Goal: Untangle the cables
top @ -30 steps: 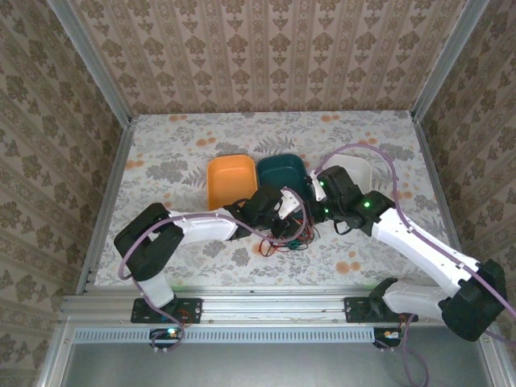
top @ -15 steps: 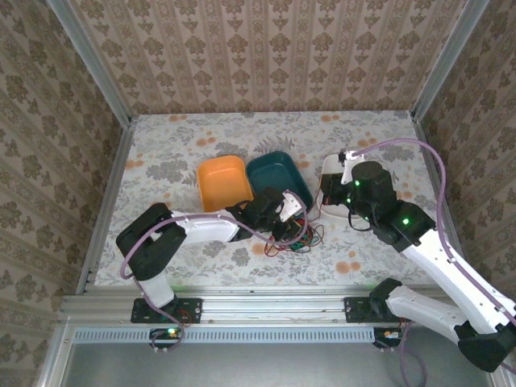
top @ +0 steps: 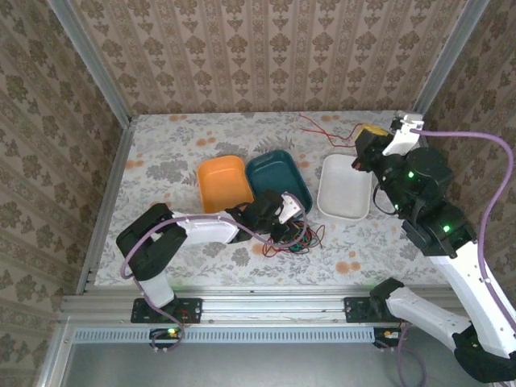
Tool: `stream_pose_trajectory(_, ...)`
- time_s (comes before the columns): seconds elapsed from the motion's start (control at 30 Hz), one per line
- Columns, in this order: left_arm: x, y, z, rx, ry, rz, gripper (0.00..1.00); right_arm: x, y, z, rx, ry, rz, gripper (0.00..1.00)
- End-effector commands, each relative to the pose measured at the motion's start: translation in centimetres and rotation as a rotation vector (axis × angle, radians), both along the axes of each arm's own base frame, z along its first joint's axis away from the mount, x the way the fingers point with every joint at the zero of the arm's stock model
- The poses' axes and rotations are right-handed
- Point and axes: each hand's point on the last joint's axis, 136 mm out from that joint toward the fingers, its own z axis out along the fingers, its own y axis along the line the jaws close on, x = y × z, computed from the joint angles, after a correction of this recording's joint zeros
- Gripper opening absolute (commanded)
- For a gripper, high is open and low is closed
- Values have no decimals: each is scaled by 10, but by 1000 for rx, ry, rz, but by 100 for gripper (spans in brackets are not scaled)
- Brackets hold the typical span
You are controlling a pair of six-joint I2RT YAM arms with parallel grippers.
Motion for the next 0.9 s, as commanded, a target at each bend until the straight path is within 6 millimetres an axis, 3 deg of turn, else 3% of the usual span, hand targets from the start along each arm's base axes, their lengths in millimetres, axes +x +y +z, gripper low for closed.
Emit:
stream_pose_trajectory(0.0, -14, 21, -22, 100, 26, -7, 53, 18, -24, -3, -39, 17, -113, 0)
stream_pose_trajectory(0.07, -12, 18, -6, 63, 4, 0, 54, 32, -33, -22, -19, 74, -136, 0)
stream_pose_trajectory(0.2, 4, 12, 40, -82, -79, 69, 54, 64, -42, -78, 9, 200, -147, 0)
stream_pose_trajectory(0.33, 20, 10, 90, -221, -137, 152, 70, 87, -42, -138, 40, 327, -133, 0)
stream_pose_trajectory(0.43, 35, 21, 123, -301, -195, 262, 79, 95, -43, -180, 49, 411, -145, 0)
stream_pose_trajectory(0.5, 52, 41, 141, -348, -225, 392, 83, 97, -46, -207, 44, 468, -167, 0)
stream_pose_trajectory(0.6, 75, 80, 153, -422, -213, 590, 87, 93, -56, -244, 44, 566, -236, 0)
stream_pose_trajectory(0.7, 85, 106, 149, -458, -177, 674, 88, 86, -61, -283, 54, 670, -282, 0)
stream_pose_trajectory(0.87, 81, 111, 130, -398, -137, 671, 88, 68, -64, -345, 49, 865, -344, 0)
